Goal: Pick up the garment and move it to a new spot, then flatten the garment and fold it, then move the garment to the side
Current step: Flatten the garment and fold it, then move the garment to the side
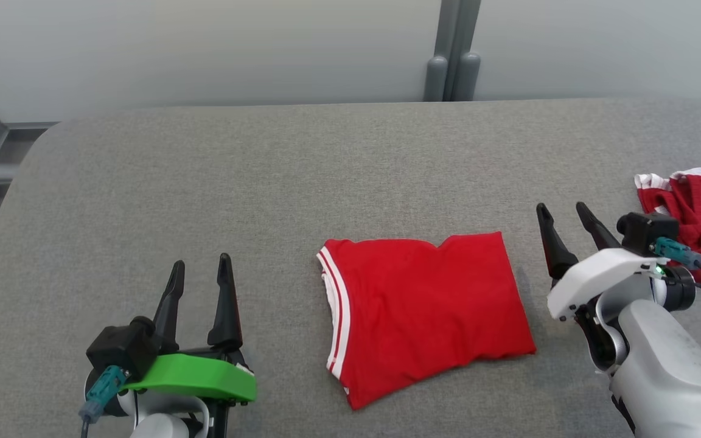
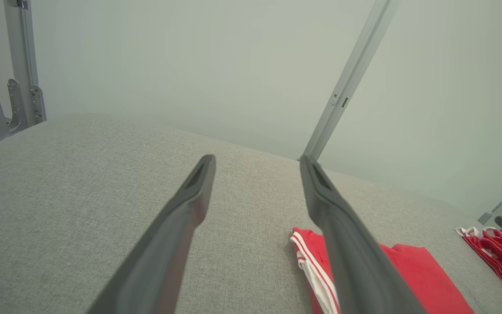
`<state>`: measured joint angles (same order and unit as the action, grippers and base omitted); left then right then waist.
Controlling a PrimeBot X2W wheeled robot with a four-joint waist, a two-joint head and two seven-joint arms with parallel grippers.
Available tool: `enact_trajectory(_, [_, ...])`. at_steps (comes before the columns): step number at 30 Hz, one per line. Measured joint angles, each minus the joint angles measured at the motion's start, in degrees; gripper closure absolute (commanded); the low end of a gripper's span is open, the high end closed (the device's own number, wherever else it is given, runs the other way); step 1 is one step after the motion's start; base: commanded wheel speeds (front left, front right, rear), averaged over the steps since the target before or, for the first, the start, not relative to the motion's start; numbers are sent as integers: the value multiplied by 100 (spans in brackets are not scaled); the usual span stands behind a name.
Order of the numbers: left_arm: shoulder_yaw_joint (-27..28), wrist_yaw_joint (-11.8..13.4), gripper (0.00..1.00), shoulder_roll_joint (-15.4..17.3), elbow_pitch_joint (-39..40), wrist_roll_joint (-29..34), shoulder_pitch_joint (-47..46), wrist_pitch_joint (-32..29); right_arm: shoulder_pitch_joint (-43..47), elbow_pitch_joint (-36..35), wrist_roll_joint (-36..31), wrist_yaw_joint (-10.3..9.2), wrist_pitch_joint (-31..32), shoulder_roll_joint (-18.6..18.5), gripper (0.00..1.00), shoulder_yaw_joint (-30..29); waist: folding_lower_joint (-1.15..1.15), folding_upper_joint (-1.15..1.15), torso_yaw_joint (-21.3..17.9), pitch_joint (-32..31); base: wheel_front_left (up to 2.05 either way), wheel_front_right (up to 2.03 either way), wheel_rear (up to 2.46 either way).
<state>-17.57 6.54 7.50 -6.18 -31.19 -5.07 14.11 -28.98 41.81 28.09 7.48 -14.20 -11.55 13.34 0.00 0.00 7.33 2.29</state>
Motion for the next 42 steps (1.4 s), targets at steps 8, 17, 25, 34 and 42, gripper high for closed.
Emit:
enact_trajectory(8, [-7, 27, 0, 51, 34, 4, -1, -15, 599, -433, -157, 1, 799, -157, 0, -199, 0, 0, -176, -26, 0, 0, 0])
enact_trajectory(17, [29, 53, 0, 79, 44, 9, -25, -8, 810, -731, 681, 1, 2275, -301, 0, -136, 0, 0, 104, 104, 0, 0, 0])
enact_trajectory(25, [42, 51, 0, 74, 25, 9, -89, 11, 805, -759, 1285, 0, 2948, -481, 0, 116, 0, 0, 396, 250, 0, 0, 0])
enact_trajectory(34, [59, 41, 0, 56, -12, 9, -141, 54, 561, -539, 1789, 1, 3111, -485, 63, 309, 0, 0, 563, 398, 0, 0, 0])
enact_trajectory(42, [38, 4, 0, 43, -16, 58, -142, 59, 277, -414, 1755, 2, 2710, -610, 100, 516, 0, 0, 411, 417, 0, 0, 0])
